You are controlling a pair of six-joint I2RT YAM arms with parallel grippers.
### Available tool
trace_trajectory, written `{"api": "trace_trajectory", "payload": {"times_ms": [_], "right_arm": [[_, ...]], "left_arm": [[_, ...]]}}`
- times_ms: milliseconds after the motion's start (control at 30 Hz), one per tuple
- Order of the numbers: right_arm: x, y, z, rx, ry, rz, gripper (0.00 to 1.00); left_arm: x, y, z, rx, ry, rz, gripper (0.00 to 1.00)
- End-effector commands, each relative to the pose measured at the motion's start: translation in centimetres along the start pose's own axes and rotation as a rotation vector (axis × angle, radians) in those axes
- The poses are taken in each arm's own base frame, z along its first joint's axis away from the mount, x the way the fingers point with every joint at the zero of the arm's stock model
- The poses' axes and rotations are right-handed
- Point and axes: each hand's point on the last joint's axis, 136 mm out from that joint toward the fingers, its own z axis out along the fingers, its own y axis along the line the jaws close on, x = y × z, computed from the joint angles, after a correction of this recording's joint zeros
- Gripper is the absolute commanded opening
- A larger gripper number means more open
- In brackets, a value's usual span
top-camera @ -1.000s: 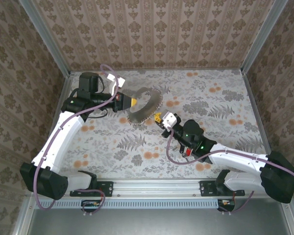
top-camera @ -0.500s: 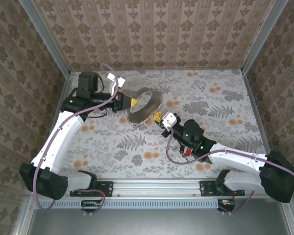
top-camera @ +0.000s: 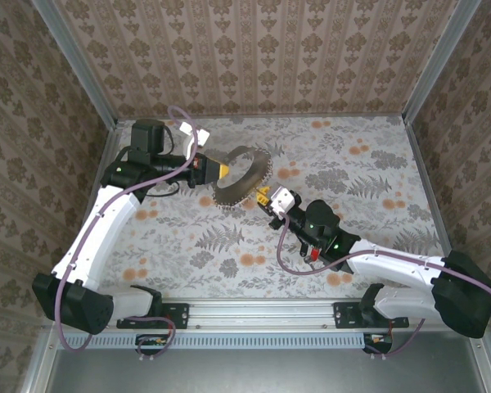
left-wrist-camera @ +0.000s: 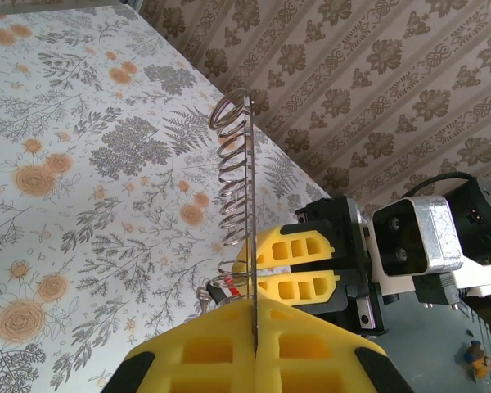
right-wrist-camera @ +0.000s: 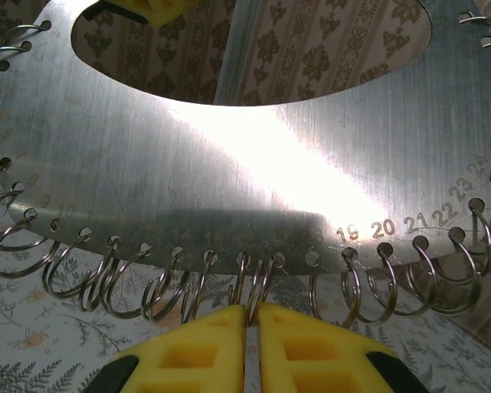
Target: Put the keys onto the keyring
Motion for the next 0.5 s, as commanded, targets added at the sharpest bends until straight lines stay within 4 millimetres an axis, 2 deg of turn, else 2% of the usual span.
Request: {"api": "trace_trajectory", "payload": {"times_ms": [0, 233, 367, 467], "right_arm": [[-1.78, -0.91, 0.19, 0.04, -0.059, -0.003, 0.15], [-1.92, -0.89, 0.14, 0.041, -0.068, -0.003, 0.16], [-1.8, -1.12, 0.05, 0.053, -0.063, -0.003, 0.12], [-1.36, -1.15, -0.2, 0.057, -0.051, -0.007, 0.13]], "left_arm": [[-0.75, -2.8, -0.37, 0.084, -0.004, 0.059, 0.0], [-0.8, -2.92, -0.36, 0.082, -0.003, 0.062, 0.0], [-0.84, -2.91, -0.32, 0.081, -0.003, 0.064, 0.0], [-0.95, -2.76, -0.4, 0.065, -0.007, 0.066, 0.0]]}}
